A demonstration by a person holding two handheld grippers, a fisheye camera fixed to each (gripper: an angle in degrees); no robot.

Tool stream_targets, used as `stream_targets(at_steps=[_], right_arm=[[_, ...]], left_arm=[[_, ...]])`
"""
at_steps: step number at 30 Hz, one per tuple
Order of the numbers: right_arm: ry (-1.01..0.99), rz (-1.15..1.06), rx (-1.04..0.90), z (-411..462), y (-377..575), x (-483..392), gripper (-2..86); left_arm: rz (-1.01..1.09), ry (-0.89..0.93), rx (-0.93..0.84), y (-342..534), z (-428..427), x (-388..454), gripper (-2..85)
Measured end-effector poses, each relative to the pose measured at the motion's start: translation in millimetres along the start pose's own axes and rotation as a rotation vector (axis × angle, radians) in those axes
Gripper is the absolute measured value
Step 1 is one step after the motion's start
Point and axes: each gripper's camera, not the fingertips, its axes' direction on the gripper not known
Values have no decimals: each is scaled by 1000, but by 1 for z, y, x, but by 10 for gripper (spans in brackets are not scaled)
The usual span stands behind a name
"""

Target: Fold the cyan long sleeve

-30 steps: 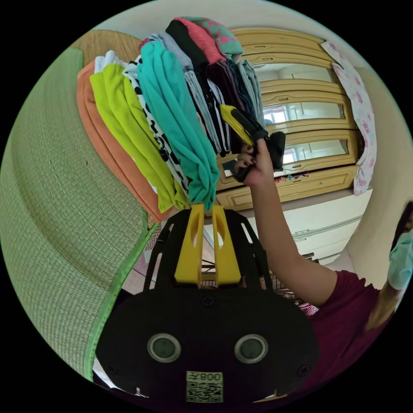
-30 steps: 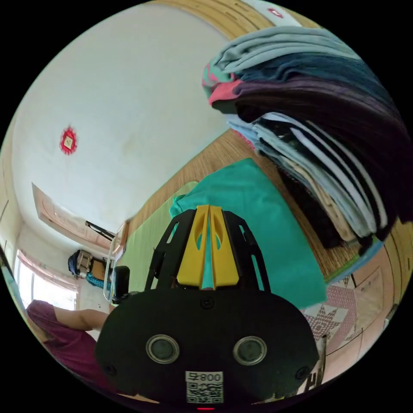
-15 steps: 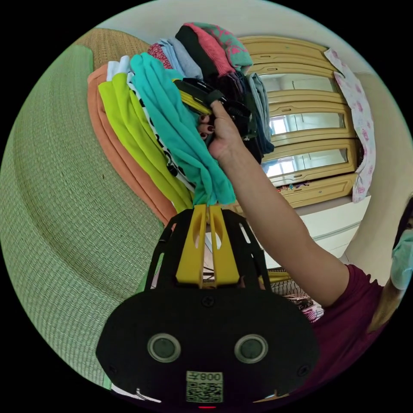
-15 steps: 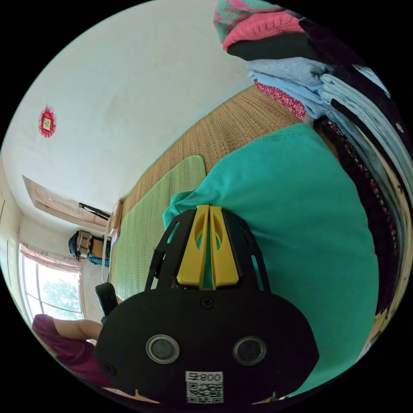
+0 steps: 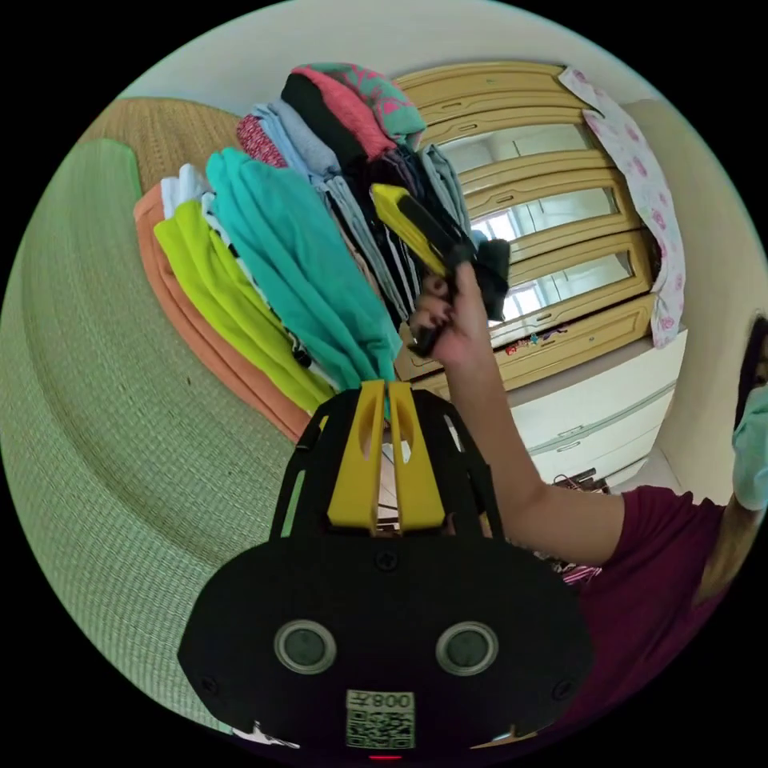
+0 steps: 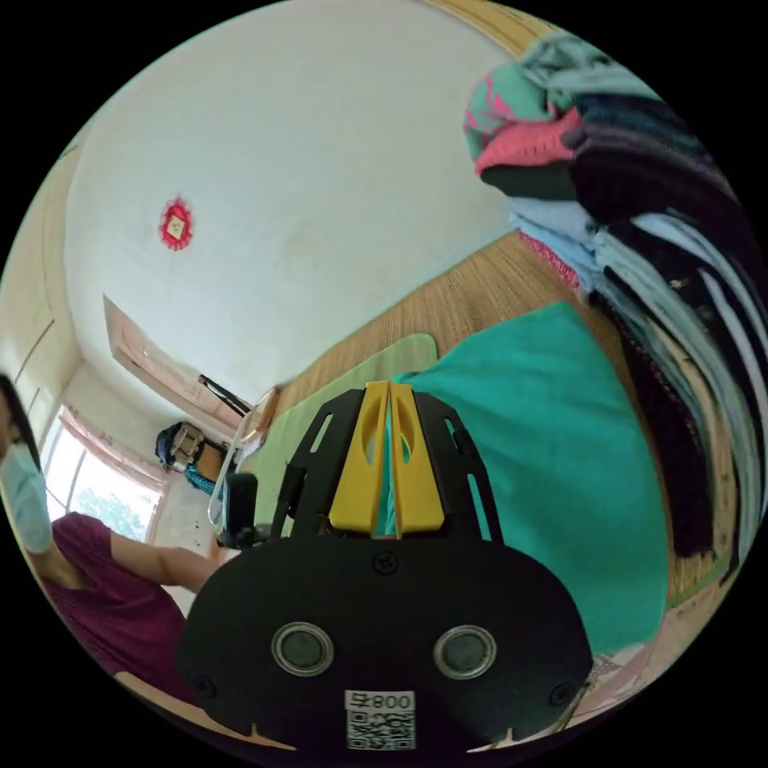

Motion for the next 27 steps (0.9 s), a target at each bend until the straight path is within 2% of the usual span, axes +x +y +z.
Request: stream_targets(at_steps=[3,6,7,14,20,27], right_arm=[[42,45,40,-36,44,-29,0],[77,126,-31,-28,71,-45,0],[91,147,-76,-19,72,-51,0],[158,165,-14,-56,37,-124,0],[237,19,89,-132,16,-264,0],[449,-273,307,-223,14,-486,1]], left_arm=[[16,-46,12,8,-21,6,3],[14,-129,-15,22,-40,9,2],[14,-140,-22,26,-44,10,2],[44,-103,16,103,-146,49,1],[335,-237,48,193,-268,148,1],[569,-413,169,346,-404,278,1]])
